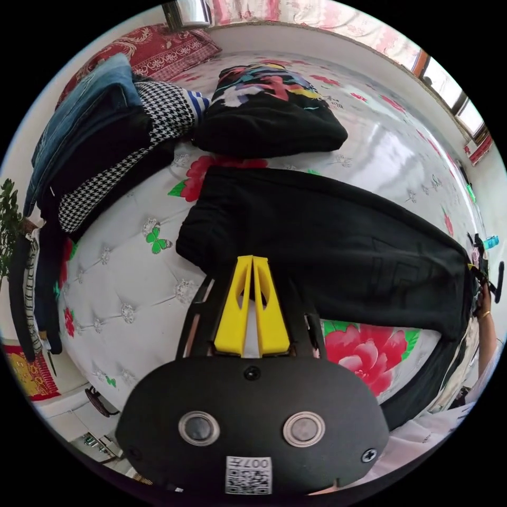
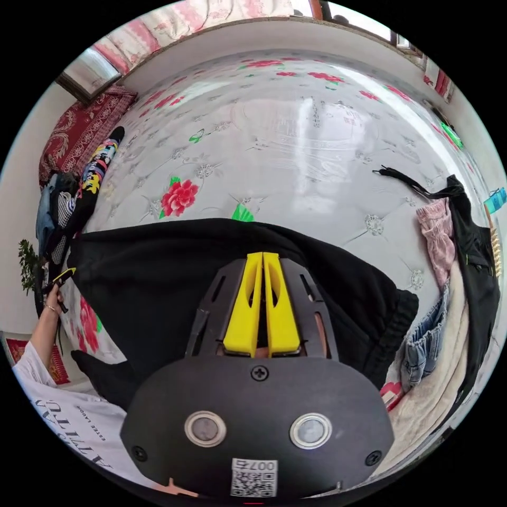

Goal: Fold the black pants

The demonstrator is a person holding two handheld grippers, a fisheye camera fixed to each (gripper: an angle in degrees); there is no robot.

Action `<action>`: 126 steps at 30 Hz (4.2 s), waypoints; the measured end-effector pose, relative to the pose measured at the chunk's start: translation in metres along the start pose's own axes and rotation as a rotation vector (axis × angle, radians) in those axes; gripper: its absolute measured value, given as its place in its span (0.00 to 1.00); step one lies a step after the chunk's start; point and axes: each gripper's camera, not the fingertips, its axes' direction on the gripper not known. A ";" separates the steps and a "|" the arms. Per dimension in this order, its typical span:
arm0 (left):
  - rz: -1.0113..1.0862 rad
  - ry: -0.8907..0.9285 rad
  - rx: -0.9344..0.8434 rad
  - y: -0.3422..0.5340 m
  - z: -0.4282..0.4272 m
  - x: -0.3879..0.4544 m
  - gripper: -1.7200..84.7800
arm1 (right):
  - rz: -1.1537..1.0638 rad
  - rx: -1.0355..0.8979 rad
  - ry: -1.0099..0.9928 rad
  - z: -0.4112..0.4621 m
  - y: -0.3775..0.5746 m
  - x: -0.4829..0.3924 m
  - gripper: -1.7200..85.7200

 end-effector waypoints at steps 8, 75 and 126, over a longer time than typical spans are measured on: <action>-0.017 0.077 0.134 0.145 -0.066 -0.001 0.01 | -0.140 -0.004 -0.063 -0.070 0.155 -0.045 0.02; 0.081 -0.025 0.457 0.385 -0.367 0.063 0.01 | -0.442 -0.019 0.042 -0.245 0.077 -0.097 0.02; -0.603 0.188 0.203 0.718 -0.423 0.043 0.01 | -0.127 -0.025 -0.177 -0.226 0.267 0.108 0.04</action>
